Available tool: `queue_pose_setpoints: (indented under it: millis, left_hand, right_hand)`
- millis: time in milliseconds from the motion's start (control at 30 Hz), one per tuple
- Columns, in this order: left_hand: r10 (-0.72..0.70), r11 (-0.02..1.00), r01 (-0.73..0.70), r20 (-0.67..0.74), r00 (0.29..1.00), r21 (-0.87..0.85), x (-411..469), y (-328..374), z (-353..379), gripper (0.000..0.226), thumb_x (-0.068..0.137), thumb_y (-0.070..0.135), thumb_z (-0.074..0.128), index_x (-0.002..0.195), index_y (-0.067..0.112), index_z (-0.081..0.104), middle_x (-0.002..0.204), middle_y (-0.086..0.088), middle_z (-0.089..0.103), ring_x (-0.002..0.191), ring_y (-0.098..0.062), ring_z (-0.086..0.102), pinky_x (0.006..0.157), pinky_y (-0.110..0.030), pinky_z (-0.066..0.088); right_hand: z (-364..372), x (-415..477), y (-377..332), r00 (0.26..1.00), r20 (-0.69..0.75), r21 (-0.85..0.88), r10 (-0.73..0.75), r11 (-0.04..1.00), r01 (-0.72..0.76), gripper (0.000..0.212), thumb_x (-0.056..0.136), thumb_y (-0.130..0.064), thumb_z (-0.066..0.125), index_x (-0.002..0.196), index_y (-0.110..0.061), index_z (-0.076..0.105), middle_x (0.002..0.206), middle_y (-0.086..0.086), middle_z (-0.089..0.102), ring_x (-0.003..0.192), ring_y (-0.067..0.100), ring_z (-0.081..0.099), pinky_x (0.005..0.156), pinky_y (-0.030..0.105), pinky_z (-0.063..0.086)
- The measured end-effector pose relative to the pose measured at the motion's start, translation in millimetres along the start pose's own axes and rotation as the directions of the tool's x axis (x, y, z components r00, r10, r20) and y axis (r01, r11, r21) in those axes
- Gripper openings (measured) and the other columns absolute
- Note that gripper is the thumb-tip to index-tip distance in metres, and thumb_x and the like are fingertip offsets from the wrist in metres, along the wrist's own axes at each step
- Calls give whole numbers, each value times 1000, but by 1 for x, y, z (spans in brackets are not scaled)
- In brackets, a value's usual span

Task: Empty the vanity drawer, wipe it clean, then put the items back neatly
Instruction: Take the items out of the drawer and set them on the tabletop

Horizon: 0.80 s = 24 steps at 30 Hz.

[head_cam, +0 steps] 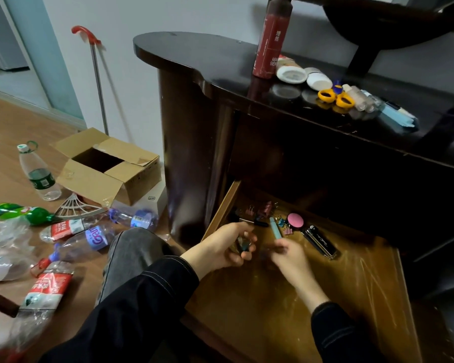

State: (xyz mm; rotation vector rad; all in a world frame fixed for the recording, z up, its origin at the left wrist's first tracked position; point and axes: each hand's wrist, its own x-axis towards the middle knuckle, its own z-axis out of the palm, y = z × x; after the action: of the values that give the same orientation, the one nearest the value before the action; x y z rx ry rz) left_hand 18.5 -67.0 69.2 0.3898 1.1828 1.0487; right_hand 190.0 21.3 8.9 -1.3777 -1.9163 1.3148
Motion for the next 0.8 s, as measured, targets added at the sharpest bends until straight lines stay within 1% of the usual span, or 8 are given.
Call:
queue_pose_setpoints:
  millis: [100,200,267,400,500,567,700,800]
  left_hand:
    - [-66,997,70,-150,987,25,4,-5,3,26,100,33,50,96,9,59,80,-7,53,58,-14,50,43,-17,31]
    - [-127,992,124,-175,976,-30,8,-7,8,28,101,36,47,100,9,57,90,-11,54,68,-18,52,49,-21,40]
    - [-158,987,153,-133,978,-48,11,-9,10,33,102,41,45,106,10,54,95,-12,55,71,-20,54,51,-22,42]
    - [-176,984,177,20,984,-25,15,-13,6,40,101,50,43,107,12,55,82,-6,58,67,-16,55,49,-20,39]
    - [-158,982,165,83,984,-89,16,-11,2,34,97,46,54,93,12,55,79,-6,56,63,-14,52,41,-16,37]
    - [-150,978,161,90,985,-133,18,-10,0,31,93,40,61,84,11,57,75,-6,55,56,-12,48,36,-14,33]
    - [-139,978,143,34,990,-152,20,-11,-3,19,93,25,62,86,10,53,69,-3,50,47,-7,36,32,-13,23]
    - [-132,984,130,-8,991,-123,20,-9,-2,18,98,25,57,89,11,50,66,-1,47,45,-6,33,32,-14,21]
  right_hand:
    - [-18,-15,-17,995,-100,253,14,967,12,16,90,-5,71,99,-18,74,90,5,74,70,10,71,60,21,56]
    - [-15,-31,-32,999,-47,311,-25,950,38,16,89,-6,73,100,-18,73,86,0,76,67,8,68,57,20,53]
    - [-6,-37,-39,997,34,280,-72,958,59,16,89,-9,73,100,-21,73,86,-4,75,67,6,67,56,18,51]
    - [6,-41,-45,982,111,218,-155,968,128,13,92,-17,72,101,-26,73,88,-4,75,68,8,69,55,19,49]
    - [-2,-37,-41,987,58,371,-153,921,121,9,96,-21,67,101,-22,74,89,2,76,67,8,64,53,19,47]
    - [-9,-29,-31,996,-54,410,-76,907,92,11,97,-19,64,99,-20,74,89,3,76,65,9,62,52,19,46]
    - [-21,-1,0,967,-252,119,34,993,-4,17,98,-11,60,109,-21,68,104,-3,70,74,8,66,55,17,48]
    - [-31,22,15,974,-224,-93,-42,995,22,31,99,-12,60,127,-24,60,125,-6,61,96,3,63,62,9,46]
